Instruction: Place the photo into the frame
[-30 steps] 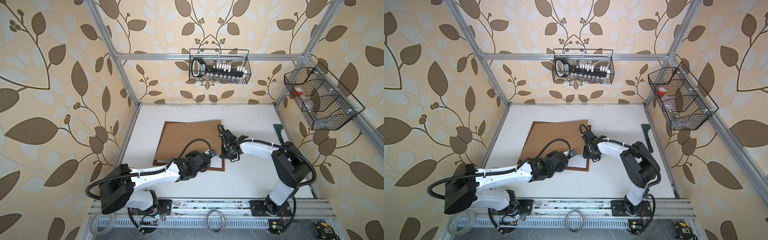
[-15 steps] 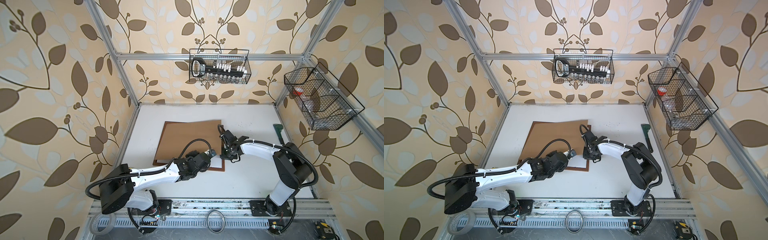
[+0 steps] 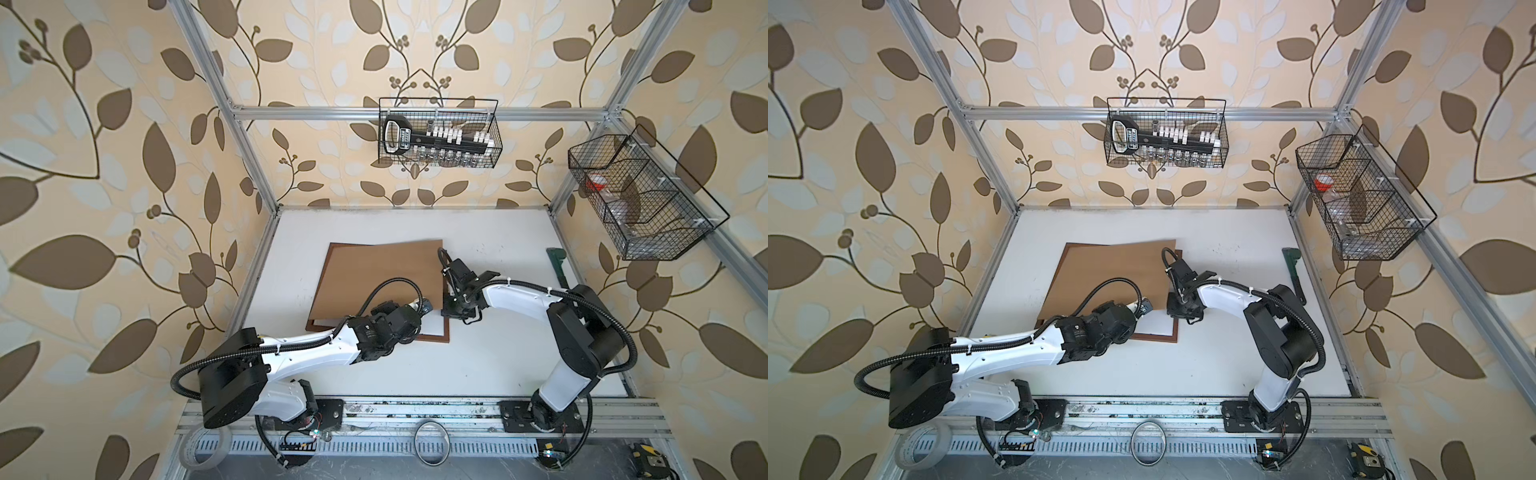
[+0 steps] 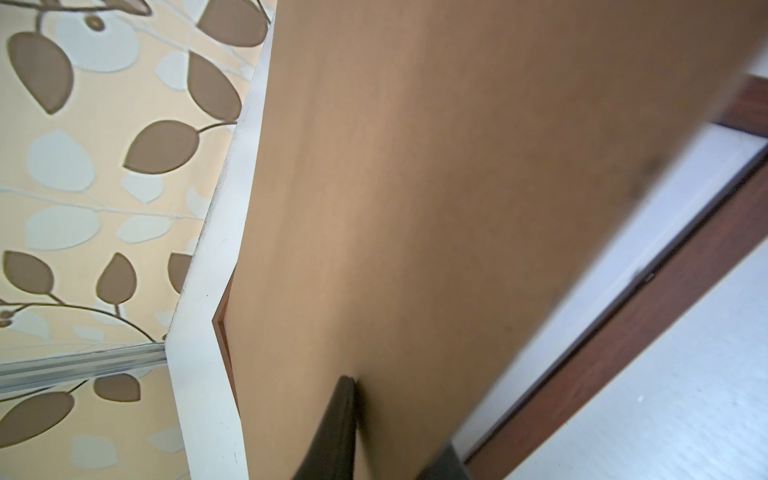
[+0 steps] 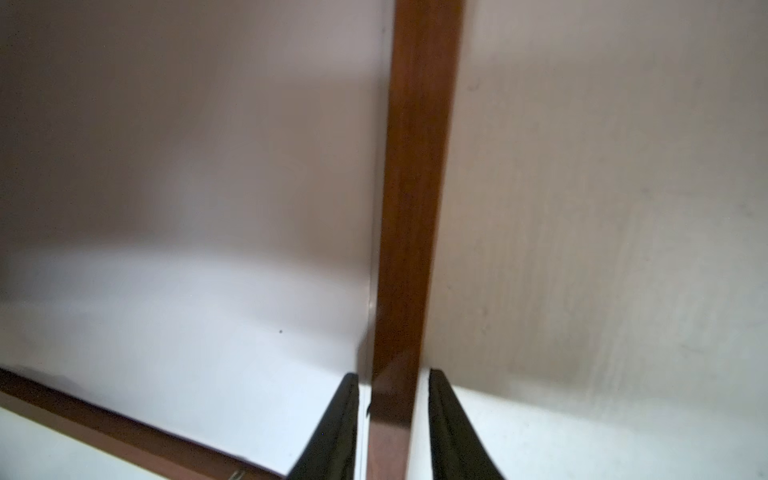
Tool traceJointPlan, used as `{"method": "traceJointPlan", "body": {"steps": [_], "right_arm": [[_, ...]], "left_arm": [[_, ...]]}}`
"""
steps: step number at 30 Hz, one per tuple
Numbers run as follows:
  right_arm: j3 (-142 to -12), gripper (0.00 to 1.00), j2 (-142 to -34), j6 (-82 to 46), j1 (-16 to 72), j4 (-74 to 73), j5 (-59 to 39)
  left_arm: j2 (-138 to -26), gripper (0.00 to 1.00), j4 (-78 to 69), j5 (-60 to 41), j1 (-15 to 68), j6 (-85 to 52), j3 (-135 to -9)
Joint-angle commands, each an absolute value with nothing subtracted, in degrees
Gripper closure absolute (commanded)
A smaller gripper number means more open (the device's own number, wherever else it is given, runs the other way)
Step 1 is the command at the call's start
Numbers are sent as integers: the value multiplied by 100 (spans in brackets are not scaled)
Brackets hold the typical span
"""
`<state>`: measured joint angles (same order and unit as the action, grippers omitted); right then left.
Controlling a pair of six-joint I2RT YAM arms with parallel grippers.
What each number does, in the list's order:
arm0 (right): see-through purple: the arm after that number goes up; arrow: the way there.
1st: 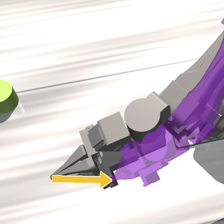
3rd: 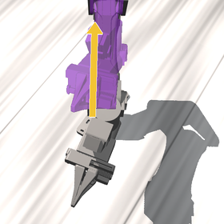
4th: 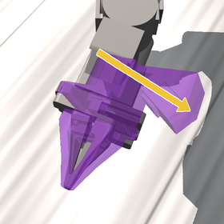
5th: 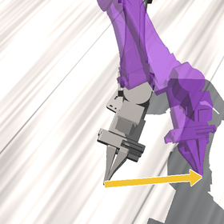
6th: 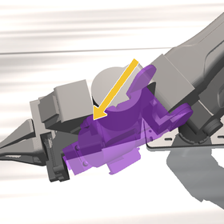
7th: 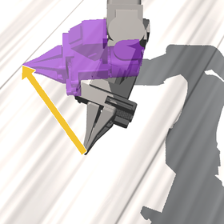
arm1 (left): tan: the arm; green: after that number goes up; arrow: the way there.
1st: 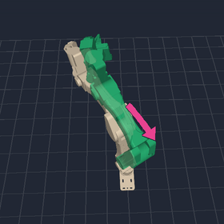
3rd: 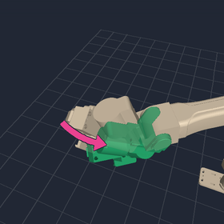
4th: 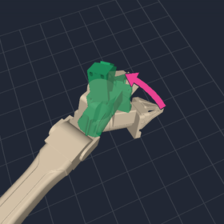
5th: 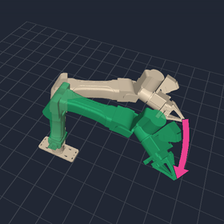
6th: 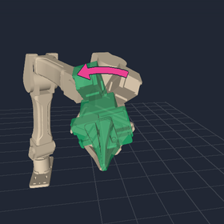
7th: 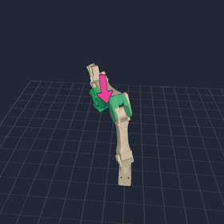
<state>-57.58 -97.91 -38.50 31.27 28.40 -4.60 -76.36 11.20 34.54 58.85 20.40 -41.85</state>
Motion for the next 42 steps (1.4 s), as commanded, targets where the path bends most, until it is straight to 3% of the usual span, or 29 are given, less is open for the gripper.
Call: {"method": "traceJointPlan", "body": {"steps": [1, 13, 42], "right_arm": [[-5867, 60, -9302, -3804, 2776, 2698, -797], [-7472, 38, -10464, -3487, 2391, 2668, 17], [-7482, 42, -11500, -3317, 2478, 1555, 443]], "left_arm": [[-7593, 100, 1248, 2698, 5778, 1257, -4066], [-7548, 100, 1230, 2706, 5775, 1244, -4067], [-7556, 100, 1195, 2692, 5774, 1227, -4067]]}}
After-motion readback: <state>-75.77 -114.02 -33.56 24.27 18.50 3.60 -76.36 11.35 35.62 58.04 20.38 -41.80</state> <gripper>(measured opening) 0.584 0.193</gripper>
